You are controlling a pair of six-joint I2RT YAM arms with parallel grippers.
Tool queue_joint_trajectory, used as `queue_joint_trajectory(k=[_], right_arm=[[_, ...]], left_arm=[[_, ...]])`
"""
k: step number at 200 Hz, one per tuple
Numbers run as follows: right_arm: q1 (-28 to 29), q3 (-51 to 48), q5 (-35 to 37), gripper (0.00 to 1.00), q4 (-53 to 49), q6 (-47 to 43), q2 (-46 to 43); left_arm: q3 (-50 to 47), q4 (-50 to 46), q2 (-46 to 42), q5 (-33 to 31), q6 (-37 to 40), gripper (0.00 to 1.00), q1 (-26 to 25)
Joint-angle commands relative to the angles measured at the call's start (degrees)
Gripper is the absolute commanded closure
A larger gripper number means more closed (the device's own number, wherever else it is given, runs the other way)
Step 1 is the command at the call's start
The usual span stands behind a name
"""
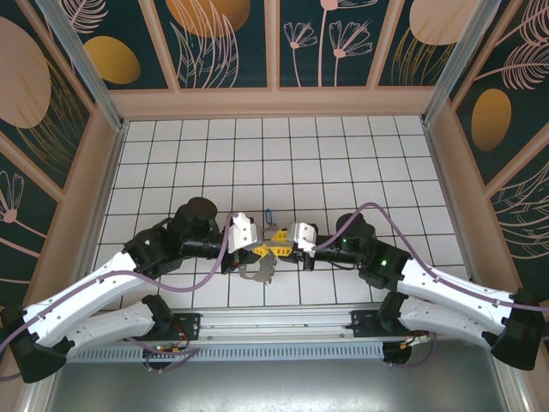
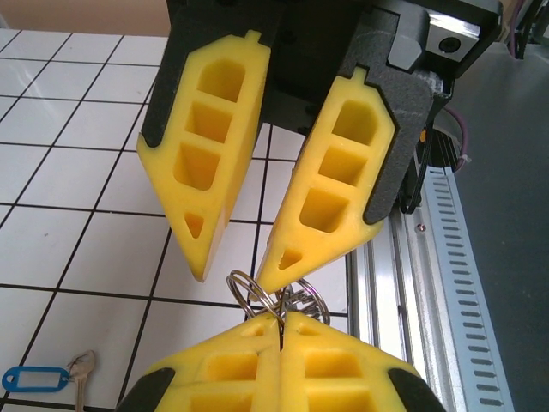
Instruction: Put the keys on the keyring
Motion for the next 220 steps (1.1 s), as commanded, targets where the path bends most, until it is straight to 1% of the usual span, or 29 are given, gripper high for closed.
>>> queue_joint_trajectory(k=[1, 29, 85, 141, 183, 220], right_arm=[[0.46, 2.90, -1.87, 0.75, -1.95, -1.33, -0.07], [0.46, 3.59, -1.36, 0.73, -3.39, -1.86, 0.36], [0.48, 4.91, -1.14, 0.75, -5.13, -3.27, 2.77], [0.47, 5.45, -2.22, 0.72, -8.16, -4.15, 2.68], [0.45, 5.45, -2.89, 0.72, -8.58, -4.37, 3.09], [0.46, 5.81, -4.25, 0.75, -9.62, -4.77, 4.00]], left_arm=[[1.33, -0.22, -0.12, 0.57, 1.15, 1.00, -0.01], [1.42, -0.64, 0.24, 0.69, 1.37, 1.00, -0.03], [1.94, -1.50, 0.64, 0.96, 1.68, 1.00, -0.06], [1.94, -1.43, 0.90, 0.94, 1.85, 1.00, 0.01], [2.29, -1.54, 1.51, 1.17, 2.13, 1.00, -0.05], [2.39, -1.63, 1.61, 1.18, 2.12, 1.00, -0.01]])
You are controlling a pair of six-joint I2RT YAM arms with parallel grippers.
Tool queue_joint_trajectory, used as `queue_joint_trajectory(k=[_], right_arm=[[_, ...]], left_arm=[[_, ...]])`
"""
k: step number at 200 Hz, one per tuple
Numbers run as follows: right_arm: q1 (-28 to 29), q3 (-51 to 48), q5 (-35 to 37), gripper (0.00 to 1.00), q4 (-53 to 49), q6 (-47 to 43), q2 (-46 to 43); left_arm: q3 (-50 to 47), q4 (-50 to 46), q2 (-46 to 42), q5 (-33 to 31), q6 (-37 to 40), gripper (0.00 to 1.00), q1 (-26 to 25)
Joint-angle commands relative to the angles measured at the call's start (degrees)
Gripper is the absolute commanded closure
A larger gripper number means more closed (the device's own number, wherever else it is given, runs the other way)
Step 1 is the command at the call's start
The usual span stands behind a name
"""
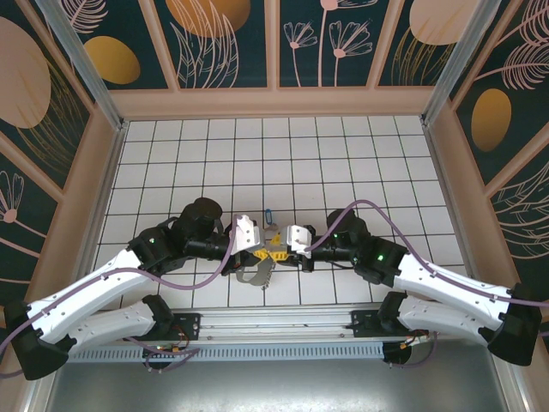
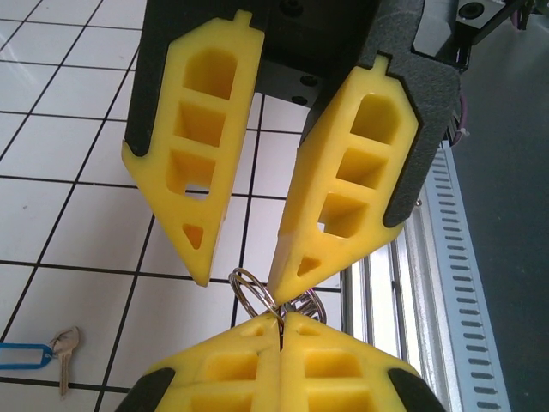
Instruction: Put the keys on the keyring
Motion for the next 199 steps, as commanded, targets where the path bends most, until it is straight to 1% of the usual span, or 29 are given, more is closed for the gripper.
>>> queue_joint_trajectory(k=[1, 40, 133, 175, 178, 192, 199], right_arm=[[0.41, 2.07, -2.38, 0.75, -1.61, -1.05, 0.68], [0.32, 2.34, -2.62, 0.78, -2.33, -1.32, 0.76], [0.32, 2.43, -3.19, 1.00, -2.95, -1.49, 0.68], [0.32, 1.70, -1.74, 1.00, -1.54, -1.18, -0.97], [0.32, 1.58, -1.57, 1.00, -1.24, -0.96, -1.23], [-0.05, 0.82, -1.17, 1.00, 0.07, 0.26, -2.62], [-0.26, 0.26, -1.05, 1.00, 1.02, 1.02, -3.32]], left_arm=[[2.28, 1.17, -0.08, 1.25, 1.29, 1.00, 0.01], [2.26, 1.34, 0.04, 1.16, 1.46, 1.00, -0.02], [1.49, 3.71, -0.38, 0.41, 0.70, 1.00, -0.05], [1.07, 4.97, -0.42, 0.25, -0.28, 1.00, 0.02], [0.99, 5.21, -0.57, 0.19, -0.47, 0.97, -0.05], [0.18, 6.40, -1.43, -0.14, -1.18, 0.73, -0.06], [-0.29, 7.27, -1.92, -0.31, -1.59, 0.67, -0.06]])
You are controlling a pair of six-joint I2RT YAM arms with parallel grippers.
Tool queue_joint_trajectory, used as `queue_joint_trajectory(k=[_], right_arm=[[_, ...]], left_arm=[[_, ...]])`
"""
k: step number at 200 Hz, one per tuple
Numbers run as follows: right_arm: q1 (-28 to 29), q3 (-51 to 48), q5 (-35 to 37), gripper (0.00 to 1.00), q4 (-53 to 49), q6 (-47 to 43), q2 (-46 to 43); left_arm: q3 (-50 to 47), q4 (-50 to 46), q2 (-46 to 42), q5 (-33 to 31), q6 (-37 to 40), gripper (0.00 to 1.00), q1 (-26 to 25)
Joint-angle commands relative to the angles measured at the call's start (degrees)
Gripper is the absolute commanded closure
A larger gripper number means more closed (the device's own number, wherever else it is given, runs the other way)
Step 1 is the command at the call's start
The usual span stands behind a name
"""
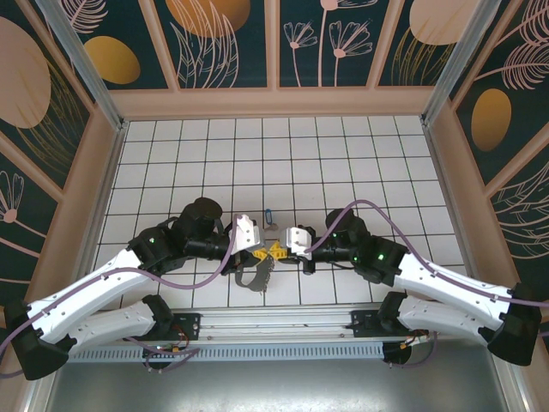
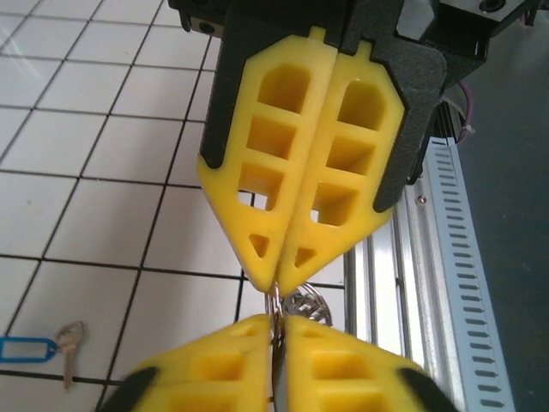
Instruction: Put the keys on the keyring
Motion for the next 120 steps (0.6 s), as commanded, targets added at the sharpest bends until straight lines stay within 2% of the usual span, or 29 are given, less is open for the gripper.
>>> queue_joint_trajectory(k=[1, 33, 75, 120], right_arm=[[-0.24, -0.50, 0.29, 1.00, 3.65, 2.13, -2.88], [-0.65, -3.65, 1.56, 1.00, 8.74, 5.47, -5.79], [-0.65, -8.83, 1.70, 1.00, 18.91, 9.69, -8.92], [-0.65, -12.24, 0.37, 1.00, 27.62, 12.36, -9.23]], left_arm=[[-0.37, 6.68, -1.99, 0.06, -1.32, 0.67, -0.02], [-2.91, 11.31, -5.04, -1.88, -3.63, 0.60, -0.04], [-5.36, 14.32, -8.17, -3.04, -5.63, 0.61, 0.03], [-6.42, 16.18, -8.49, -0.64, -6.90, 0.61, -0.06]])
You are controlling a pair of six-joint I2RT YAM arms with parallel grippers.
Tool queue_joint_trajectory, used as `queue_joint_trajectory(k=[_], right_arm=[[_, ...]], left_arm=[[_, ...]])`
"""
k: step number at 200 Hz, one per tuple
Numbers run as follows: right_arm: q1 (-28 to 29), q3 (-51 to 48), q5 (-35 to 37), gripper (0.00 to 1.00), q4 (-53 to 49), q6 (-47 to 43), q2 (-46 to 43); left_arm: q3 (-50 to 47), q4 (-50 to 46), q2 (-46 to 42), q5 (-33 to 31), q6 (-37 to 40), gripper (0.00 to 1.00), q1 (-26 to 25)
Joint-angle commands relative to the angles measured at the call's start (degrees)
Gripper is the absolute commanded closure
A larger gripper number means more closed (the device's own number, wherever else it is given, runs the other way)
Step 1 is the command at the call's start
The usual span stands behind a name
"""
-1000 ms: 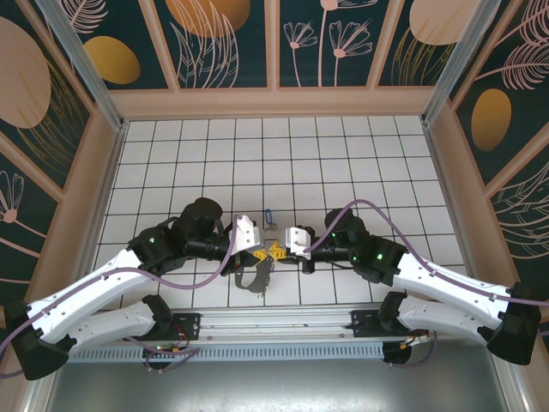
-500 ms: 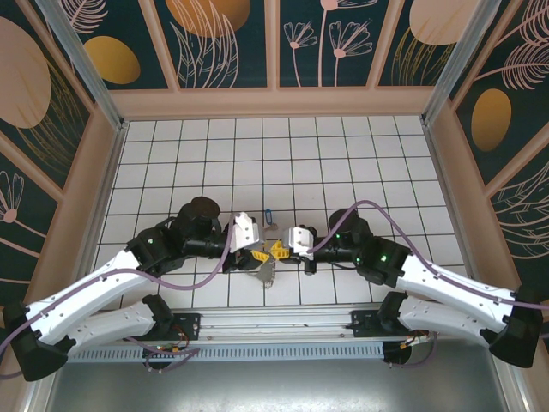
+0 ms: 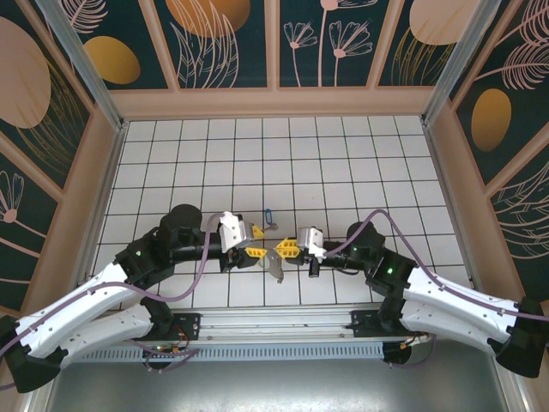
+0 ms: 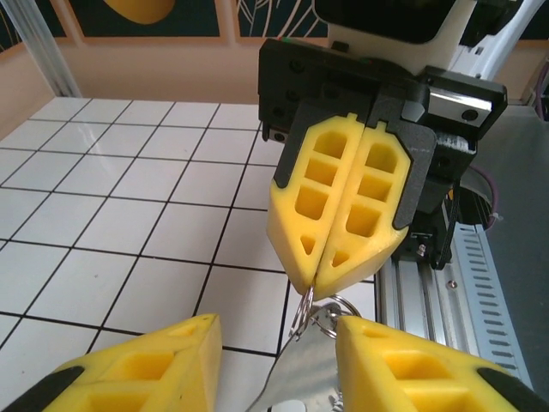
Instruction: Put the keys on the keyring
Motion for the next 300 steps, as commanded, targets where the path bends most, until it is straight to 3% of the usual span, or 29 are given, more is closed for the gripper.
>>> queue_joint_trajectory(k=[1, 92, 174, 225, 272, 300], right_arm=[[-0.32, -1.47, -1.16, 1.00, 10.42, 3.24, -0.95], [-0.40, -4.26, -2.52, 1.00, 19.24, 6.60, 0.17], [-0.48, -4.83, -3.77, 1.00, 23.10, 7.76, 1.87], [-0.72, -5.14, -4.20, 1.00, 24.16, 8.26, 2.04], [-0.72, -3.79, -2.75, 1.00, 18.41, 6.34, 1.81], [-0.50, -2.51, 0.27, 0.85, 11.00, 3.44, -0.33]], left_arm=[[-0.87, 3.30, -0.51, 1.89, -1.69, 0.61, -0.06], [-0.74, 3.77, 0.88, 3.21, -0.90, 0.62, -0.01], [-0.74, 5.44, 1.76, 5.18, -1.34, 0.79, -0.06], [-0.73, 5.61, 2.31, 6.07, -1.57, 1.00, -0.05], [-0.74, 5.94, 0.95, 4.40, -1.38, 1.00, -0.05], [-0.70, 5.05, 0.06, 2.98, -0.81, 1.00, -0.02]])
